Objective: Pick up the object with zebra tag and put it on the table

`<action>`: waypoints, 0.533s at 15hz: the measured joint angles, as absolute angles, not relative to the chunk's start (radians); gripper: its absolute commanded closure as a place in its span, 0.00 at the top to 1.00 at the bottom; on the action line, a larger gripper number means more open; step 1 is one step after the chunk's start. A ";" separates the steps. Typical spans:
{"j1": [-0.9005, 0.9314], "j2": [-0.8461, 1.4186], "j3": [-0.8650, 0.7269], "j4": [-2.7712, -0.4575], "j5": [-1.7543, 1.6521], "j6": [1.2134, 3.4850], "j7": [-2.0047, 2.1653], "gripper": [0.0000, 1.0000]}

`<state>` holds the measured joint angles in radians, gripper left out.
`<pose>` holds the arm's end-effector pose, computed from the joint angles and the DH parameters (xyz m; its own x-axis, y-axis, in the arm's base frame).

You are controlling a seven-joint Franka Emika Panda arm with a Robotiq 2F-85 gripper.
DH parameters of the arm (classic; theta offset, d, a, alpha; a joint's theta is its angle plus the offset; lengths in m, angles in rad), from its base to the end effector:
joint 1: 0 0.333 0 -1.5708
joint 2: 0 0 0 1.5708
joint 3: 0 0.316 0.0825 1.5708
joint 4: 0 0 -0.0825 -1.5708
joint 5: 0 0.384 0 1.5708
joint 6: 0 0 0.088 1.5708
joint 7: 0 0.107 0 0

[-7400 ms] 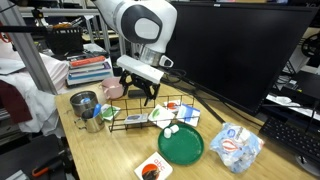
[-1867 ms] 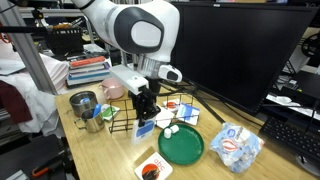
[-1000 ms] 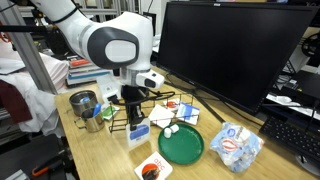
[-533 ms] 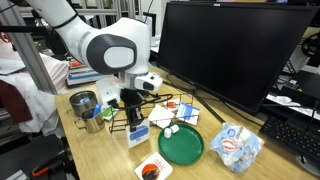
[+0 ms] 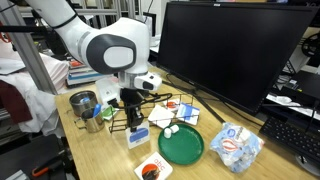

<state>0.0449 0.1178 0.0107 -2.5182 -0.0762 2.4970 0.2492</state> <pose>0.4488 0.0255 0.2229 0.9831 -0.1324 -0.1265 -0.1245 -0.9898 0.0689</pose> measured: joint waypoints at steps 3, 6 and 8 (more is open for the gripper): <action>0.045 0.118 0.011 -2.518 -0.076 2.497 0.247 0.81; 0.045 0.118 0.011 -2.518 -0.076 2.497 0.243 0.99; 0.045 0.118 0.011 -2.518 -0.076 2.497 0.241 1.00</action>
<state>0.0450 0.1178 0.0107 -2.5182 -0.0762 2.4970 0.2414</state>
